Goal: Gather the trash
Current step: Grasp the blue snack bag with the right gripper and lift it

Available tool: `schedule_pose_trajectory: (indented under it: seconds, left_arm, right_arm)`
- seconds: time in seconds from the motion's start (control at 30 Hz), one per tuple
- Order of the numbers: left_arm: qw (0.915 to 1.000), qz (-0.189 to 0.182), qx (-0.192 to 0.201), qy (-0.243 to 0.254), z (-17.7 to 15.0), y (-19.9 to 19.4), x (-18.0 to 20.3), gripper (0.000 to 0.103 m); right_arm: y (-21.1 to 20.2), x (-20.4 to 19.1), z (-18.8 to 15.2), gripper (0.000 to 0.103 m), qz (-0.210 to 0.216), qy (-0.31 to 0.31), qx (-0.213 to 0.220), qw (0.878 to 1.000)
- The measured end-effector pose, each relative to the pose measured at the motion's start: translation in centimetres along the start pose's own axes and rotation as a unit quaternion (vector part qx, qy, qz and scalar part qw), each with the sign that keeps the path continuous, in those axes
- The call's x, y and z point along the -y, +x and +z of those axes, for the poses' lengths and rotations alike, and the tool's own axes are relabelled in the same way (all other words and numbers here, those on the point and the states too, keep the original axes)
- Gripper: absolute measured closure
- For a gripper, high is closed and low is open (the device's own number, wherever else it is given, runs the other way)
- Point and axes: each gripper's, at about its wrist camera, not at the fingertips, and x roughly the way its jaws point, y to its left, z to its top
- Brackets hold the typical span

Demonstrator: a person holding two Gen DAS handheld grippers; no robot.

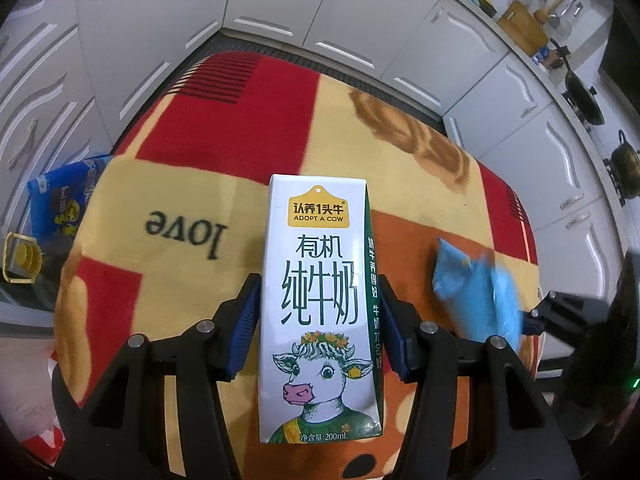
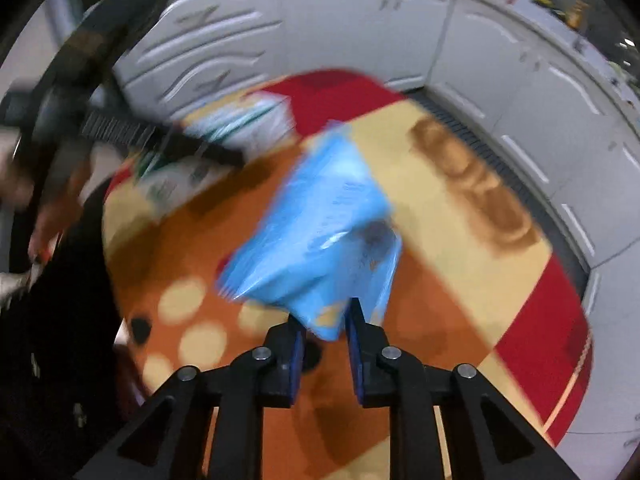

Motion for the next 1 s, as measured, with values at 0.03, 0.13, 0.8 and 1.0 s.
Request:
schedule_pose_trajectory:
  seconds: [0.03,0.13,0.8,1.0]
  left_arm:
    - [1.0,0.0,0.0,0.001,0.0,-0.1,0.0,0.05]
    - [1.0,-0.002,0.004,0.003,0.2,-0.3,0.4,0.05]
    - [0.9994,0.023,0.024,0.007,-0.6,-2.9,-4.2,0.05]
    - [0.9993,0.005,0.027,0.023,-0.2,-3.3,-5.3,0.05]
  right_arm:
    - [-0.2,-0.1,-0.8,0.059,0.005,0.0,0.0,1.0]
    - [-1.1,-0.5,-2.6,0.046,0.028,0.017,0.009,0.999]
    - [-0.6,2.1,-4.7,0.03,0.132,0.402,0.067,0.904]
    - [1.2,0.1,-1.2,0.03,0.071,0.455,0.055,0.886]
